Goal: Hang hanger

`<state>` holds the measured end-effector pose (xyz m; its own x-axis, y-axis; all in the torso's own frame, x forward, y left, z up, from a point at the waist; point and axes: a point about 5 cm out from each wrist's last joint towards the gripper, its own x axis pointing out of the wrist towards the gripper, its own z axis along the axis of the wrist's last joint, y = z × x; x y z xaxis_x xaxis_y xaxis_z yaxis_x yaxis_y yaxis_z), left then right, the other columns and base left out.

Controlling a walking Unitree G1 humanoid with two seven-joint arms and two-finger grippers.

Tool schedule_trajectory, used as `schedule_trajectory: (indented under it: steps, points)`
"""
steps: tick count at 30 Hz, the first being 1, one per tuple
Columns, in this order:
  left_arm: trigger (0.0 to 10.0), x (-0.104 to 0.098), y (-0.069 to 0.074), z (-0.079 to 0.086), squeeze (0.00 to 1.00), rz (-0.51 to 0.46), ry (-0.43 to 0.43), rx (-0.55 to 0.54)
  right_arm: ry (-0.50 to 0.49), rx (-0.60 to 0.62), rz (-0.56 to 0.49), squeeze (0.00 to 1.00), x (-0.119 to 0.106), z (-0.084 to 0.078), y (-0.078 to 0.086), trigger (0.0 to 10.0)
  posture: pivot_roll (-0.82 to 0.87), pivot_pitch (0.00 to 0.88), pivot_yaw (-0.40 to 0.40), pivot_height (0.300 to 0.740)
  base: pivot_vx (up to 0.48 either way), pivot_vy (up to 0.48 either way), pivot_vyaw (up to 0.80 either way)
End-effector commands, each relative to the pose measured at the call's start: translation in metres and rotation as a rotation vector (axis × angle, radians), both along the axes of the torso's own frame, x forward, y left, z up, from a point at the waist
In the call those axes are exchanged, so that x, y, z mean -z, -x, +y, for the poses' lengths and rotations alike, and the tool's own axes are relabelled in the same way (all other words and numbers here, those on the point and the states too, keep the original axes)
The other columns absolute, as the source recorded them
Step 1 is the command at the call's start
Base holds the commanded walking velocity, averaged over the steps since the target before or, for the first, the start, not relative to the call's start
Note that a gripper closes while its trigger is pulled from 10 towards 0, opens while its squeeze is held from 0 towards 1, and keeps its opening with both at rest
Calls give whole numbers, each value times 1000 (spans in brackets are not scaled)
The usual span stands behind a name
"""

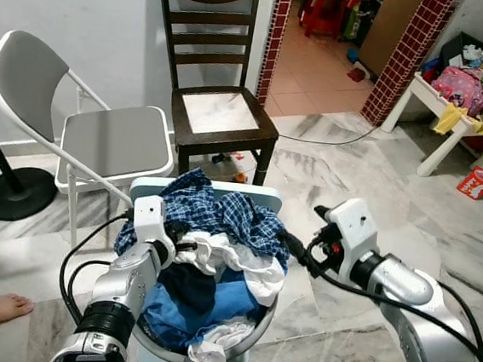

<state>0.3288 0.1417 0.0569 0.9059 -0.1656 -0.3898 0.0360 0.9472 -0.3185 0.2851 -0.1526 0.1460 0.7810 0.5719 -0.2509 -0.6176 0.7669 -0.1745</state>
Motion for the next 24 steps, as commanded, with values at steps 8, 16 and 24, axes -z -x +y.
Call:
schedule_trajectory:
  steps: [8, 16, 24]
  points:
    - [0, -36, 10, -24, 0, -132, -20, 8, 26, 16, 5, 0, 4, -5, 0, 10000, -140, 79, -57, 740, 0, 0, 0]
    - [0, -83, 24, -85, 0, -282, 30, 218, 22, 1, -5, 0, 4, 3, -4, 10000, -130, 79, -63, 740, 0, 0, 0]
    - [0, -87, 41, -115, 0, -283, 26, 446, 18, -3, 4, 0, 9, 7, -2, 10000, -131, 82, -57, 740, 0, 0, 0]
